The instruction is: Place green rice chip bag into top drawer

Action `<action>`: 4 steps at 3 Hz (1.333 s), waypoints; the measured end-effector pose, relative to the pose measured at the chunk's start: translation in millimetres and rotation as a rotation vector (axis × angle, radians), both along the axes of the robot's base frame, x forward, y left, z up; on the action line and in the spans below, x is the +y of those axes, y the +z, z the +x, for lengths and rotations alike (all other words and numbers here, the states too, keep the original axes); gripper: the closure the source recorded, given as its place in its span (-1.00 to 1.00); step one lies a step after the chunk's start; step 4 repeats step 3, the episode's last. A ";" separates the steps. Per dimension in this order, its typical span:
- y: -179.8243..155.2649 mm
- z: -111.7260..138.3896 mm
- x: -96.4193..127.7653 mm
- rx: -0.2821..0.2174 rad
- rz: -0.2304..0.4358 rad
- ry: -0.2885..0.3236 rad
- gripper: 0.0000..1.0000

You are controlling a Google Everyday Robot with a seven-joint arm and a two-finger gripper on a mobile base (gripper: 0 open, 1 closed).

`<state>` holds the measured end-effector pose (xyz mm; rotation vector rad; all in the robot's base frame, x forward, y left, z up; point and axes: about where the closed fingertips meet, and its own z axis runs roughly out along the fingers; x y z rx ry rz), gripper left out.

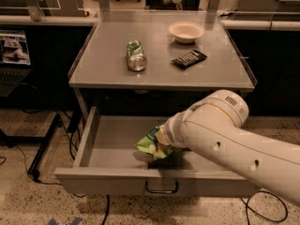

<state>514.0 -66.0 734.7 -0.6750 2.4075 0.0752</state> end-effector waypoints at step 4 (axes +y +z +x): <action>0.0 0.0 0.0 0.000 0.000 0.000 -1.00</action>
Offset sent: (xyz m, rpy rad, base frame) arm 0.0000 0.0000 0.0000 0.0000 0.0000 0.0000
